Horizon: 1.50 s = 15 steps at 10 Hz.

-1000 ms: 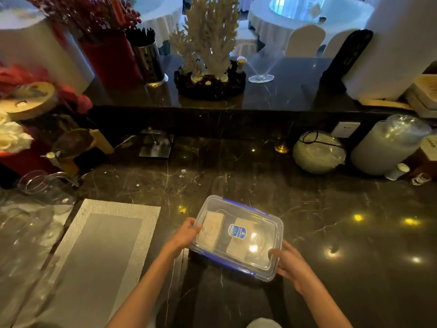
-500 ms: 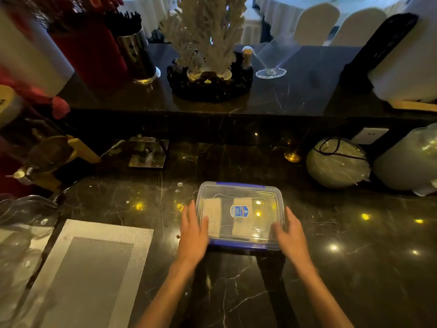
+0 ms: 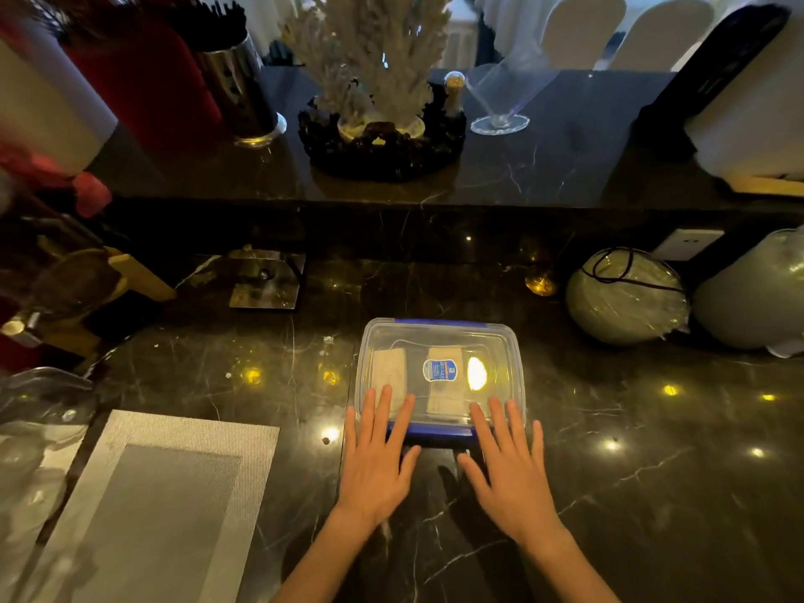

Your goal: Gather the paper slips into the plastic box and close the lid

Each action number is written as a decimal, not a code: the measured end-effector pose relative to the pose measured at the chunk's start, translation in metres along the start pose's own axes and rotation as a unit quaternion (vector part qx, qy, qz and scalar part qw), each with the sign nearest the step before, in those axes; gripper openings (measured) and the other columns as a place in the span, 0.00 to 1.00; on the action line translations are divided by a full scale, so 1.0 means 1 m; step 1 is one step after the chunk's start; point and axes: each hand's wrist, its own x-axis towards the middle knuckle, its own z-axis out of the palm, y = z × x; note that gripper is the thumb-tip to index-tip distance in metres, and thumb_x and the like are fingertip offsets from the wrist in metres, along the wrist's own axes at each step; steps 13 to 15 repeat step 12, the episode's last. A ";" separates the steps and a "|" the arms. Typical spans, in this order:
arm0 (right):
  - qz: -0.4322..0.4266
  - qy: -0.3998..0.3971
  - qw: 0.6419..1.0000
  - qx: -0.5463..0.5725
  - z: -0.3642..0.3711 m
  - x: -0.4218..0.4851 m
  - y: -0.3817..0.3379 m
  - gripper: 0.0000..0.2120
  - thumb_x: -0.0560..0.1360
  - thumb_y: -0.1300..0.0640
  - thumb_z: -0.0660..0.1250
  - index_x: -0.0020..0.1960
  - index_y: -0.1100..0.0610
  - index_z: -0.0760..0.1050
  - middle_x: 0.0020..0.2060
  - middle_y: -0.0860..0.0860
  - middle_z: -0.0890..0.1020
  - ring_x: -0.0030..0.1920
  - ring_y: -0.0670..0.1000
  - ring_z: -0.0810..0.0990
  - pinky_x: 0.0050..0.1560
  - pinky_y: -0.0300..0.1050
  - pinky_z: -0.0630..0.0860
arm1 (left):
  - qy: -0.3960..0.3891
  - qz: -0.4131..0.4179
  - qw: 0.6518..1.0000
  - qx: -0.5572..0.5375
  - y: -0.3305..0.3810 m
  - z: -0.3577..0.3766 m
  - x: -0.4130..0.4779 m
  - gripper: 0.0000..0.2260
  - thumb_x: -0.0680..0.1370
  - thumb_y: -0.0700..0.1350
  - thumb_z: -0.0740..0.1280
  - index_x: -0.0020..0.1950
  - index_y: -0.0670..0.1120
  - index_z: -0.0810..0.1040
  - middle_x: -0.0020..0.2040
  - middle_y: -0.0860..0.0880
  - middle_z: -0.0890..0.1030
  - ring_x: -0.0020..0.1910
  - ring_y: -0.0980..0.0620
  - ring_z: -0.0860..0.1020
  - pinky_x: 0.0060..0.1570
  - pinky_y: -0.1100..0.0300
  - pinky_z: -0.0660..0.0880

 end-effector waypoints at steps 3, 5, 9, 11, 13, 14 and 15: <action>0.000 0.034 0.999 -0.002 -0.016 0.105 0.005 0.32 0.79 0.37 0.49 0.79 0.45 0.43 0.79 0.50 0.47 0.79 0.54 0.40 0.75 0.66 0.46 | 0.012 -0.012 1.000 0.019 -0.013 -0.011 0.107 0.34 0.78 0.66 0.51 0.80 0.55 0.43 0.82 0.44 0.43 0.79 0.44 0.36 0.76 0.39 0.38; -0.005 0.053 0.999 -0.004 -0.020 0.134 0.006 0.32 0.79 0.39 0.53 0.79 0.47 0.48 0.79 0.52 0.53 0.79 0.54 0.45 0.74 0.68 0.50 | 0.026 -0.003 0.998 0.053 -0.021 -0.010 0.138 0.37 0.77 0.65 0.56 0.81 0.53 0.47 0.81 0.41 0.48 0.80 0.40 0.42 0.75 0.36 0.44; -0.006 0.043 0.999 0.003 -0.022 0.136 0.005 0.34 0.78 0.39 0.55 0.79 0.46 0.47 0.79 0.51 0.51 0.79 0.54 0.44 0.74 0.68 0.49 | 0.004 -0.010 0.999 0.053 -0.017 -0.018 0.139 0.39 0.77 0.59 0.62 0.80 0.54 0.41 0.81 0.42 0.47 0.80 0.40 0.42 0.75 0.36 0.41; -0.014 0.055 0.997 -0.046 -0.031 0.134 0.003 0.34 0.77 0.38 0.56 0.79 0.47 0.50 0.78 0.52 0.55 0.79 0.55 0.48 0.74 0.68 0.46 | 0.002 -0.008 1.000 -0.015 -0.016 -0.032 0.138 0.35 0.78 0.54 0.62 0.80 0.57 0.46 0.82 0.45 0.48 0.80 0.43 0.41 0.76 0.37 0.40; -0.010 0.062 0.997 -0.035 -0.036 0.128 0.003 0.33 0.77 0.39 0.57 0.78 0.46 0.50 0.78 0.52 0.55 0.79 0.56 0.47 0.75 0.66 0.40 | 0.027 -0.022 0.998 -0.049 -0.014 -0.040 0.128 0.32 0.79 0.51 0.62 0.80 0.56 0.50 0.81 0.43 0.51 0.80 0.42 0.42 0.76 0.39 0.39; -0.010 0.062 0.997 -0.035 -0.036 0.128 0.003 0.33 0.77 0.39 0.57 0.78 0.46 0.50 0.78 0.52 0.55 0.79 0.56 0.47 0.75 0.66 0.40 | 0.027 -0.022 0.998 -0.049 -0.014 -0.040 0.128 0.32 0.79 0.51 0.62 0.80 0.56 0.50 0.81 0.43 0.51 0.80 0.42 0.42 0.76 0.39 0.39; -0.010 0.062 0.997 -0.035 -0.036 0.128 0.003 0.33 0.77 0.39 0.57 0.78 0.46 0.50 0.78 0.52 0.55 0.79 0.56 0.47 0.75 0.66 0.40 | 0.027 -0.022 0.998 -0.049 -0.014 -0.040 0.128 0.32 0.79 0.51 0.62 0.80 0.56 0.50 0.81 0.43 0.51 0.80 0.42 0.42 0.76 0.39 0.39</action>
